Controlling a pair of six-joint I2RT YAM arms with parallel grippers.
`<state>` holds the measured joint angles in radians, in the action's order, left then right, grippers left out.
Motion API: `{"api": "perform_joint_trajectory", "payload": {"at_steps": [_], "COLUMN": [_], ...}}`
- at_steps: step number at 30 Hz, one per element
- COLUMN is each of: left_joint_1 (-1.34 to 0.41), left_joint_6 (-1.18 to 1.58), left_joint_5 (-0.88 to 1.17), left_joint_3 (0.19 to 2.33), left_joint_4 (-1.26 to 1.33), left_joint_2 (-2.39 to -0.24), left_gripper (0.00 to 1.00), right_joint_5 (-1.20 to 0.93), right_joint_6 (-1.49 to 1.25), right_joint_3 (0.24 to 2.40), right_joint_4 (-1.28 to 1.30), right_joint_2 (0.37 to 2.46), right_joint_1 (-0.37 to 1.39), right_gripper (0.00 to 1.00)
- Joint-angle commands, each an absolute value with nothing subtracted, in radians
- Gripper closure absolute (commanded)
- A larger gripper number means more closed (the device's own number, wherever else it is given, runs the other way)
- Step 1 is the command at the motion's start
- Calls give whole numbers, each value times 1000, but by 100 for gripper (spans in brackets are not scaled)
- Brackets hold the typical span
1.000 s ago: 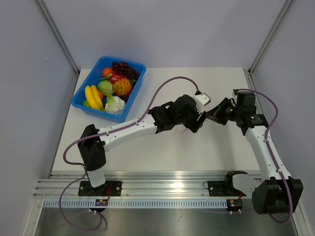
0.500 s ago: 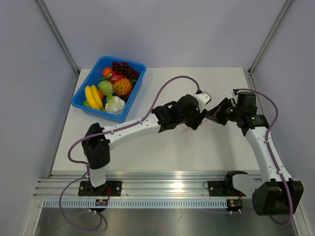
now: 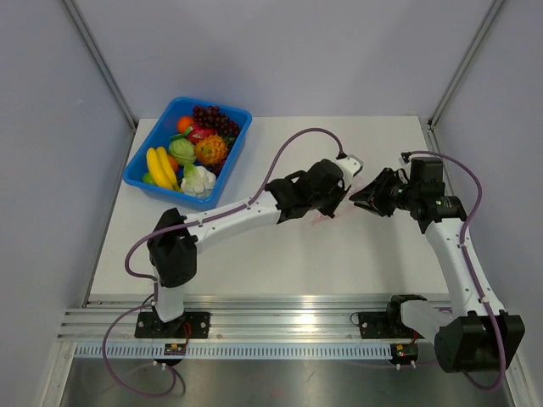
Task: Place the food in the zip-top bag and seal the zipper
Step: Pick up the zipper food storage bag at the center of the board, then open the zipper of the food storage bag.
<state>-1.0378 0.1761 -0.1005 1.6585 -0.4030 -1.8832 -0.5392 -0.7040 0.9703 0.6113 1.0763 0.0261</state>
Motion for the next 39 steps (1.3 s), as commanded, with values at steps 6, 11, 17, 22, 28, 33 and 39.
{"api": "perform_joint_trajectory", "payload": {"at_steps": [6, 11, 17, 22, 28, 33, 39], "left_joint_1": [-962, -939, -936, -934, -934, -934, -899], "left_joint_6": [284, 336, 359, 370, 382, 393, 411], "left_joint_5": [-6, 72, 106, 120, 124, 123, 126], "left_joint_3": [1746, 1767, 1770, 1767, 1753, 1735, 1703], "left_joint_4": [-416, -442, -442, -442, -434, -423, -413], "left_joint_2": [-1881, -1878, -1875, -1870, -1858, -1844, -1807], "left_gripper": [100, 100, 100, 100, 100, 100, 100], "right_joint_5": [-361, -258, -275, -304, -261, -227, -118], "right_joint_6": [-561, -561, -592, -618, -644, -686, -671], "right_joint_3": [1155, 1143, 1091, 1072, 1065, 1029, 1012], "right_joint_4": [833, 844, 770, 701, 634, 542, 564], "right_joint_2": [993, 973, 982, 1026, 1127, 1215, 1206], "right_joint_1": [35, 37, 49, 72, 123, 159, 170], "right_gripper": [36, 30, 27, 28, 34, 54, 92]}}
